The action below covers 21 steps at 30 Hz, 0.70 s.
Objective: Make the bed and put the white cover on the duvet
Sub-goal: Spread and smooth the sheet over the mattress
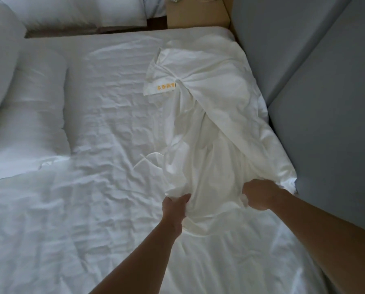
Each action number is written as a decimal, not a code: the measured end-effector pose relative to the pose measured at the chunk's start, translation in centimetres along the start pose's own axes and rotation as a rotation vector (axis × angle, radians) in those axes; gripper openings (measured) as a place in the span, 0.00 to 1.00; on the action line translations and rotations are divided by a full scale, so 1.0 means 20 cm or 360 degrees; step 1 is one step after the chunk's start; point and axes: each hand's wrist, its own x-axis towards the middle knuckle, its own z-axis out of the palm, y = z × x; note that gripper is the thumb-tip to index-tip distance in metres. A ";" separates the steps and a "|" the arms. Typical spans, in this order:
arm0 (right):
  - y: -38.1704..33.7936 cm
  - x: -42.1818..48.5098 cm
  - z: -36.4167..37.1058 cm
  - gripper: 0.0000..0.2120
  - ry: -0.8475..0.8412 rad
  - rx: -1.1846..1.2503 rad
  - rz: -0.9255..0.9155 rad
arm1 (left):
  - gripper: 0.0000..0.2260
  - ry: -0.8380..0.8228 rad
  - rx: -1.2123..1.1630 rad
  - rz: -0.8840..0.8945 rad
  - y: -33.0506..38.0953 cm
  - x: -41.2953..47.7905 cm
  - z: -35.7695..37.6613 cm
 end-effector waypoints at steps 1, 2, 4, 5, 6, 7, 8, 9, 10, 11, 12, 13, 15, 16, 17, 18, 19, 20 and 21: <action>-0.04 0.01 0.01 0.11 -0.0112 0.0029 -0.0002 | 0.26 0.0034 0.0237 0.0069 0.00 0.00 -0.01; -0.08 0.03 0.01 0.06 -0.0226 0.0071 0.0002 | 0.26 0.0041 0.0449 0.0134 0.00 0.00 -0.01; -0.14 0.08 -0.06 0.09 -0.0394 0.0302 0.0031 | 0.26 0.0010 0.0702 0.0277 0.04 0.01 -0.03; -0.18 0.11 -0.12 0.11 -0.0382 0.0450 0.0047 | 0.26 0.0021 0.0754 0.0361 0.09 0.02 -0.03; -0.22 0.15 -0.18 0.12 -0.0271 0.0601 0.0052 | 0.27 0.0075 0.0801 0.0456 0.13 0.06 -0.03; -0.26 0.19 -0.24 0.15 -0.0057 0.0697 0.0055 | 0.27 0.0162 0.0865 0.0559 0.19 0.11 -0.03; -0.31 0.23 -0.31 0.18 0.0209 0.0747 0.0060 | 0.27 0.0238 0.0943 0.0637 0.25 0.15 -0.04; -0.36 0.26 -0.37 0.18 0.0479 0.0795 0.0056 | 0.26 0.0246 0.1033 0.0647 0.30 0.18 -0.04; -0.42 0.29 -0.42 0.18 0.0692 0.0874 0.0031 | 0.24 0.0184 0.1121 0.0629 0.35 0.20 -0.04; -0.46 0.32 -0.47 0.19 0.0827 0.0938 -0.0020 | 0.23 0.0066 0.1216 0.0562 0.37 0.21 -0.03; -0.50 0.36 -0.50 0.21 0.0889 0.0959 -0.0084 | 0.21 -0.0099 0.1387 0.0499 0.39 0.21 -0.03; -0.53 0.39 -0.53 0.23 0.0910 0.0933 -0.0133 | 0.19 -0.0287 0.1630 0.0458 0.40 0.20 -0.03; -0.55 0.45 -0.57 0.25 0.0905 0.0837 -0.0152 | 0.16 -0.0627 0.2082 0.0361 0.41 0.16 -0.02; -0.56 0.49 -0.59 0.25 0.0900 0.0804 -0.0140 | 0.15 -0.0680 0.2177 0.0355 0.44 0.16 -0.02; -0.56 0.53 -0.60 0.24 0.0907 0.0772 -0.0123 | 0.15 -0.0614 0.2197 0.0441 0.49 0.18 -0.02; -0.55 0.57 -0.62 0.24 0.0941 0.0734 -0.0105 | 0.15 -0.0432 0.2145 0.0603 0.55 0.23 -0.02; -0.54 0.63 -0.65 0.22 0.0996 0.0692 -0.0095 | 0.15 -0.0215 0.2040 0.0750 0.62 0.28 -0.02; -0.53 0.68 -0.68 0.20 0.1088 0.0651 -0.0090 | 0.16 -0.0029 0.1926 0.0854 0.70 0.33 -0.02; -0.51 0.75 -0.73 0.17 0.1223 0.0608 -0.0088 | 0.18 0.0092 0.1853 0.0912 0.77 0.39 -0.01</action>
